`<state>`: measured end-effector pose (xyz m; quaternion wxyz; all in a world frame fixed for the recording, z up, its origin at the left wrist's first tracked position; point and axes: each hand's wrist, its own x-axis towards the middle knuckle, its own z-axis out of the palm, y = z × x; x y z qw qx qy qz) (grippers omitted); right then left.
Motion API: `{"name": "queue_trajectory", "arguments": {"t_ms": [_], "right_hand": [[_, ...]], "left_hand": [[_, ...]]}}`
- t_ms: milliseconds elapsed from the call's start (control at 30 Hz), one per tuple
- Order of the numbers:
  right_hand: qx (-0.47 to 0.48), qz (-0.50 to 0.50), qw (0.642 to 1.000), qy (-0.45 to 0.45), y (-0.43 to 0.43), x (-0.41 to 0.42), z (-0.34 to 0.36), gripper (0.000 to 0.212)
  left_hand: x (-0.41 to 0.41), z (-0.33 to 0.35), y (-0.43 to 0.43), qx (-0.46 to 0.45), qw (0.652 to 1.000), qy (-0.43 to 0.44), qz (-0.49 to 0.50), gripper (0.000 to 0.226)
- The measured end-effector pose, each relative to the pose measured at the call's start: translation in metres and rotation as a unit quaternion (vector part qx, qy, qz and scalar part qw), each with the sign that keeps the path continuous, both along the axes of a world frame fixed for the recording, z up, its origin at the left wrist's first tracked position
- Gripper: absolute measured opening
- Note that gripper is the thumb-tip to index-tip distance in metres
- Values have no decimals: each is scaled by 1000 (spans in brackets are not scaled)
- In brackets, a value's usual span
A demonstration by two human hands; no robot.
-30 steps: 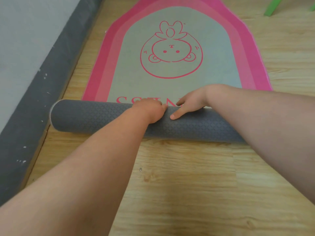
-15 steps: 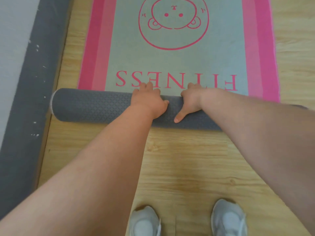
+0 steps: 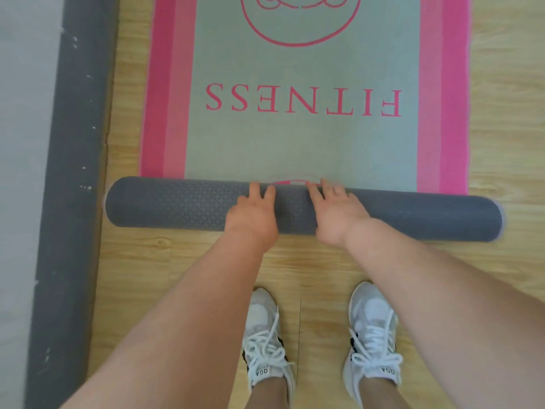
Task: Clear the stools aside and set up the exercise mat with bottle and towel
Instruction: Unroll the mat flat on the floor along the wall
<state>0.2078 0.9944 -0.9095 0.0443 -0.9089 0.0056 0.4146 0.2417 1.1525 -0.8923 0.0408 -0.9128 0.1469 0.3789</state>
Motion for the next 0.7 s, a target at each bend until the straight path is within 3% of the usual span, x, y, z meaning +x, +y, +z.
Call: {"name": "queue_trajectory", "arguments": {"t_ms": [133,300,400,500,567,700], "right_hand": [[0,-12,999,37,17,-40,7,96],[18,-42,999,-16,29,-68,9,93],[30,-50,998,-18,28,-84,15,89],[23,-29,999,-19,28,-108,23,74],[16,-35,997,-72,29,-123,24,60],[-12,-46,997,-61,33,-155,17,85]], "left_hand": [[-29,3,8,37,997,73,12,76],[-59,7,19,44,998,43,-11,74],[-83,11,18,54,997,44,31,68],[-115,20,13,86,995,22,39,51],[-129,21,14,80,996,-24,34,49],[-154,7,21,66,998,8,-19,74]]}}
